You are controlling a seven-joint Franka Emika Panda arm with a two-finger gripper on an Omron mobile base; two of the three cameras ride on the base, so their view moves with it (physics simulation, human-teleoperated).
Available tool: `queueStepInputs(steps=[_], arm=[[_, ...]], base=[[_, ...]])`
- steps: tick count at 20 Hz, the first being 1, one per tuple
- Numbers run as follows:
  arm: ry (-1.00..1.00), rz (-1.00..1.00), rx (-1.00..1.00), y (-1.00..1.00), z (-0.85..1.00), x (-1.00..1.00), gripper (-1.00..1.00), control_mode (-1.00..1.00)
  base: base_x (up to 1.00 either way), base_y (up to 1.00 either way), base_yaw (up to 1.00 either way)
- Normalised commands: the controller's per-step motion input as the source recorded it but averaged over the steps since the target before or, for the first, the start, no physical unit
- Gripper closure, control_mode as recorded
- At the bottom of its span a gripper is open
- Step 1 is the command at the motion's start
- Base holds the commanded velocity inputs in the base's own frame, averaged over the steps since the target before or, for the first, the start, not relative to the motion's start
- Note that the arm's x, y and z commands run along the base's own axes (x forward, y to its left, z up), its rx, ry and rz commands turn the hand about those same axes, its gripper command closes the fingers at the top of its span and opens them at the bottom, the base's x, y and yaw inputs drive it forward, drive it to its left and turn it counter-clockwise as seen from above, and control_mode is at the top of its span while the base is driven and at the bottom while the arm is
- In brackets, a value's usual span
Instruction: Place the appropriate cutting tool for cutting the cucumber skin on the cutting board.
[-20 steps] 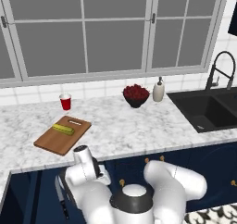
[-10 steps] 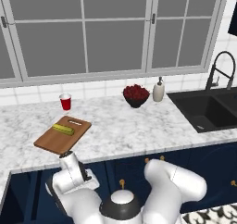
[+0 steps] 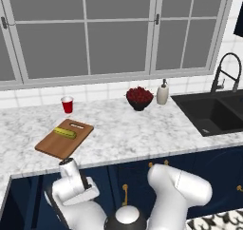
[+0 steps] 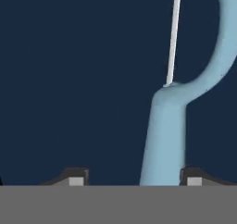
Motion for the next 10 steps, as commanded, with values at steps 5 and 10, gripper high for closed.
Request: queueStepInputs(steps=[5, 10], arm=[[0.0, 0.0, 0.24, -0.62, -0.42, -0.35, -1.0, -1.0], [0.05, 0.0, 0.13, -0.07, -0.88, -0.21, 1.0, -1.0]], base=[[0.0, 0.0, 0.0], [0.0, 0.0, 0.0]])
